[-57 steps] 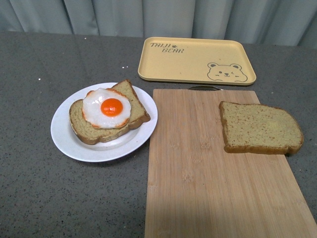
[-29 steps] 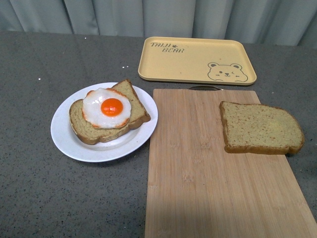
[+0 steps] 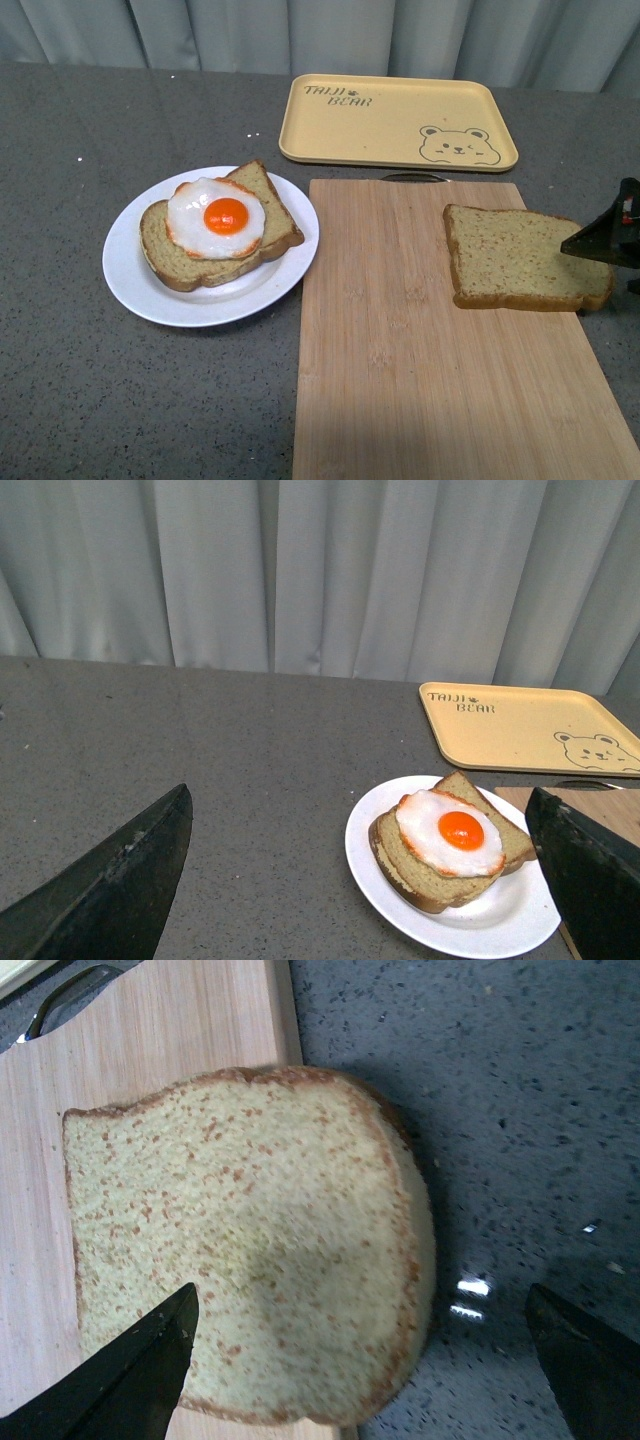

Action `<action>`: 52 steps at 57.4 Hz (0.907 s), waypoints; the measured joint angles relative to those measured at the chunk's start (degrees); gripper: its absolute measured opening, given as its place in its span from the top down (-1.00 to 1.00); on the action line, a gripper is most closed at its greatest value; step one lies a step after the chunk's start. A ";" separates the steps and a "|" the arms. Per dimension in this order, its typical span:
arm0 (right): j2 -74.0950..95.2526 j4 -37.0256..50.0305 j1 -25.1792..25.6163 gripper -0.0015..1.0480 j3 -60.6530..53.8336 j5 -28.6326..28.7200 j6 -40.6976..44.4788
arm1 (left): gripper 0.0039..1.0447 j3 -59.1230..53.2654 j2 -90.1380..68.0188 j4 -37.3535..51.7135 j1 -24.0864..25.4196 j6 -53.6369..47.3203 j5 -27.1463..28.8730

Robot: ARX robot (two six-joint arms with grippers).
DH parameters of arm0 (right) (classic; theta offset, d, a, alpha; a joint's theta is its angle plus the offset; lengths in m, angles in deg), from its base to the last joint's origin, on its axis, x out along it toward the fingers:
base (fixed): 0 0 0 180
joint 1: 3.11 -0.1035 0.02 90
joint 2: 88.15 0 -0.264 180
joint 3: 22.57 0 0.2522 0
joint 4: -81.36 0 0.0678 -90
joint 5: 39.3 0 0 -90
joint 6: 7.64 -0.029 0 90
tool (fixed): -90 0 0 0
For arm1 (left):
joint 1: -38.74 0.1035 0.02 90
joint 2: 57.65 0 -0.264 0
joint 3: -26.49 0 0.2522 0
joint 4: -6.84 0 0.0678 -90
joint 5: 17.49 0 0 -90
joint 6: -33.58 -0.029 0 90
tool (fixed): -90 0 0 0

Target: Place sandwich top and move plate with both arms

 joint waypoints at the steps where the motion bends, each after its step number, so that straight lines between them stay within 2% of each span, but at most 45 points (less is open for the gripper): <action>1: 0.24 0.02 -0.13 -0.82 0.24 0.00 -0.35 | -0.88 -0.02 0.00 0.00 0.00 0.00 0.00; 6: 1.53 -0.48 -1.01 -0.67 1.68 -0.35 -1.31 | -0.88 0.00 0.00 -0.02 0.00 0.00 0.00; 11: 2.82 -2.43 -1.81 -0.33 3.28 -0.70 -2.36 | -0.88 0.00 0.00 0.00 0.00 0.00 0.00; 24: 3.10 -4.37 -1.92 0.34 4.44 -1.18 -3.50 | -0.88 -0.02 0.00 -0.02 0.00 0.00 0.00; 36: 1.40 -5.03 -1.92 0.85 4.22 -0.44 -5.68 | -0.88 -0.02 0.00 -0.02 0.00 0.00 0.00; 40: 0.20 -4.63 -1.95 0.96 3.61 0.66 -7.04 | -0.88 0.00 0.00 -0.02 0.00 0.00 0.00; 45: -2.25 -2.99 -2.29 0.96 2.08 3.17 -9.33 | -0.88 -0.02 0.00 -0.02 0.00 0.00 0.00; 52: -9.16 5.53 -5.33 0.96 -0.83 12.48 -15.78 | -0.88 -0.02 0.00 -0.02 0.00 0.00 0.00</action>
